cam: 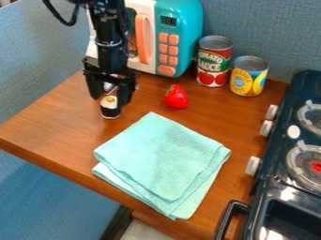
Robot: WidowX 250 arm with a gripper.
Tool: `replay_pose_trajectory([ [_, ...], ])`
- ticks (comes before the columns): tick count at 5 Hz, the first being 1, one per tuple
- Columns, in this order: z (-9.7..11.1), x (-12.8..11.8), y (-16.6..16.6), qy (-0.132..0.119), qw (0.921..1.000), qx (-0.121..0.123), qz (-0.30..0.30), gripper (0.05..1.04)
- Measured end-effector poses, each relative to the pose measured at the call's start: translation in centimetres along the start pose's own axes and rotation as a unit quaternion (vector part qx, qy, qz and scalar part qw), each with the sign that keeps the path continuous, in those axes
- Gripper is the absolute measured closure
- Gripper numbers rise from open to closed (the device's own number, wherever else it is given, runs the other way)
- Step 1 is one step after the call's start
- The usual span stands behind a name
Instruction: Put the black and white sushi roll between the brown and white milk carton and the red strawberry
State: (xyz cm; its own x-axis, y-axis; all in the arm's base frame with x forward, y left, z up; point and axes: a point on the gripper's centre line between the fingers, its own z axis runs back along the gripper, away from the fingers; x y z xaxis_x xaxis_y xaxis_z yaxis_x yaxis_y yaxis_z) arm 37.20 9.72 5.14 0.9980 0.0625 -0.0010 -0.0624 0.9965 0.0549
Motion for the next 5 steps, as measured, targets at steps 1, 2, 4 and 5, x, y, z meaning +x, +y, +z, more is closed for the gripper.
replay_pose_trajectory([
  [1, -0.8, 0.0, 0.2, 0.013, 0.9999, 0.005, 0.001, 0.083],
  [2, -1.8, -0.3, 0.2, 0.029, 0.9995, 0.006, 0.005, 0.083],
  [4, -2.8, -0.1, -0.3, 0.031, 0.9993, -0.013, -0.013, 0.140],
  [5, -2.9, 0.3, -1.6, -0.033, 0.9955, -0.067, -0.059, 0.374],
])
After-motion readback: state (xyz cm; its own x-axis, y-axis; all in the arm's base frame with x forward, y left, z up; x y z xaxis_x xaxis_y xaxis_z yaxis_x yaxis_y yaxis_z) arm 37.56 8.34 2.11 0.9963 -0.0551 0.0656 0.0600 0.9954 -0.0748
